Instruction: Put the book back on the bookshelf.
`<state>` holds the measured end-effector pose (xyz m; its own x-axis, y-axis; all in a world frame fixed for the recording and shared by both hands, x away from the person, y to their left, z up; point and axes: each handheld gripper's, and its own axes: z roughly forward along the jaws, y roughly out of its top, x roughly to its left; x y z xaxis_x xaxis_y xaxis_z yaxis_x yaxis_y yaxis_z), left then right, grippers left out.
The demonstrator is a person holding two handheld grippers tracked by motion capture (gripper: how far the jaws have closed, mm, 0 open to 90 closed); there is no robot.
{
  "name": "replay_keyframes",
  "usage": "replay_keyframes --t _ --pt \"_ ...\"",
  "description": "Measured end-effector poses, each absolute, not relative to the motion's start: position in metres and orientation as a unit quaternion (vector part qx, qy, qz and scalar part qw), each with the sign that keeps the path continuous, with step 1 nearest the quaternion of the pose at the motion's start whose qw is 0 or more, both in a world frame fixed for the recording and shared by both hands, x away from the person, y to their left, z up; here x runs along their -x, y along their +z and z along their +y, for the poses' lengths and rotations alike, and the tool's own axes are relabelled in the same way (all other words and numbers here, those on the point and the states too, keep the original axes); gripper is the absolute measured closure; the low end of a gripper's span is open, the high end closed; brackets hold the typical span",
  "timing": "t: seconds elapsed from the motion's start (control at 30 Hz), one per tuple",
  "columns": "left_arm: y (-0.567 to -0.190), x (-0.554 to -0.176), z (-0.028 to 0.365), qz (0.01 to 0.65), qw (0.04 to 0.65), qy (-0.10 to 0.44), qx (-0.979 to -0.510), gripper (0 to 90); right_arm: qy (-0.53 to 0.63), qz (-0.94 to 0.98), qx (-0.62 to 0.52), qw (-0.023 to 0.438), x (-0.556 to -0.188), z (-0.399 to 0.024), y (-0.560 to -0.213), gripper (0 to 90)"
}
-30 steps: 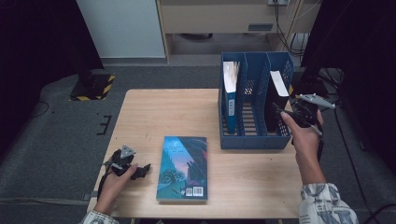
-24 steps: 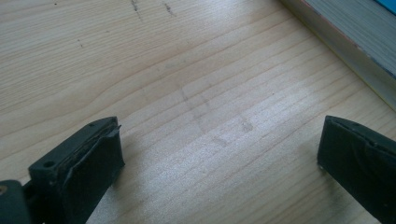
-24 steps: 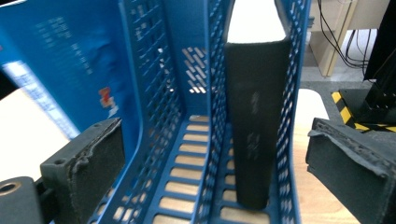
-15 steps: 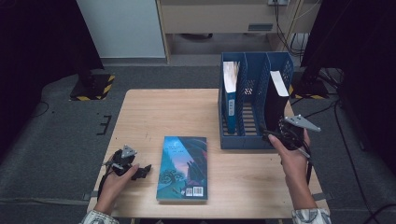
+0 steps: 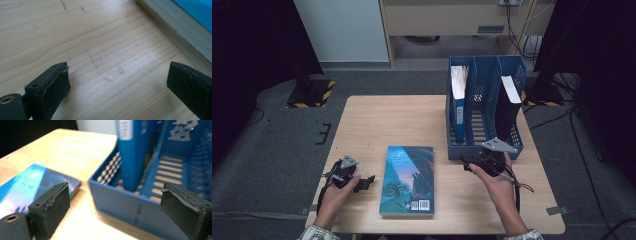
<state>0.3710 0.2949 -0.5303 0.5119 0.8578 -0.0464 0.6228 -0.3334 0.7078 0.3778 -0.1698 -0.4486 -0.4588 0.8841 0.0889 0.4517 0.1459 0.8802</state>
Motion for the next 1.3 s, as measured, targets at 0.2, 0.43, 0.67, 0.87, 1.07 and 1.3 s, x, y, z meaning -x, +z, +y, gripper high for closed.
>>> replay_keyframes --t 0.2,0.43,0.67,0.87,1.07,1.3 --pt "-0.524 -0.368 0.292 0.463 0.362 0.178 -0.789 5.6 0.460 0.740 -0.441 0.216 -0.372 -0.146 -0.453 10.1" --pt "-0.514 -0.363 0.283 0.451 0.388 0.184 -0.782 6.4 0.452 0.765 -0.415 0.197 -0.366 -0.123 -0.462 12.0" --pt "-0.508 -0.361 0.269 0.432 0.404 0.180 -0.785 6.5 0.441 0.786 -0.396 0.173 -0.361 -0.100 -0.475 12.3" --pt "-0.507 -0.362 0.256 0.413 0.413 0.161 -0.795 6.4 0.441 0.796 -0.390 0.140 -0.361 -0.085 -0.488 12.1" --pt "-0.510 -0.362 0.243 0.400 0.411 0.148 -0.806 6.5 0.431 0.808 -0.388 0.104 -0.363 -0.072 -0.501 10.7" --pt "-0.513 -0.362 0.229 0.382 0.404 0.138 -0.820 6.9 0.420 0.817 -0.387 0.082 -0.363 -0.063 -0.510 10.1"
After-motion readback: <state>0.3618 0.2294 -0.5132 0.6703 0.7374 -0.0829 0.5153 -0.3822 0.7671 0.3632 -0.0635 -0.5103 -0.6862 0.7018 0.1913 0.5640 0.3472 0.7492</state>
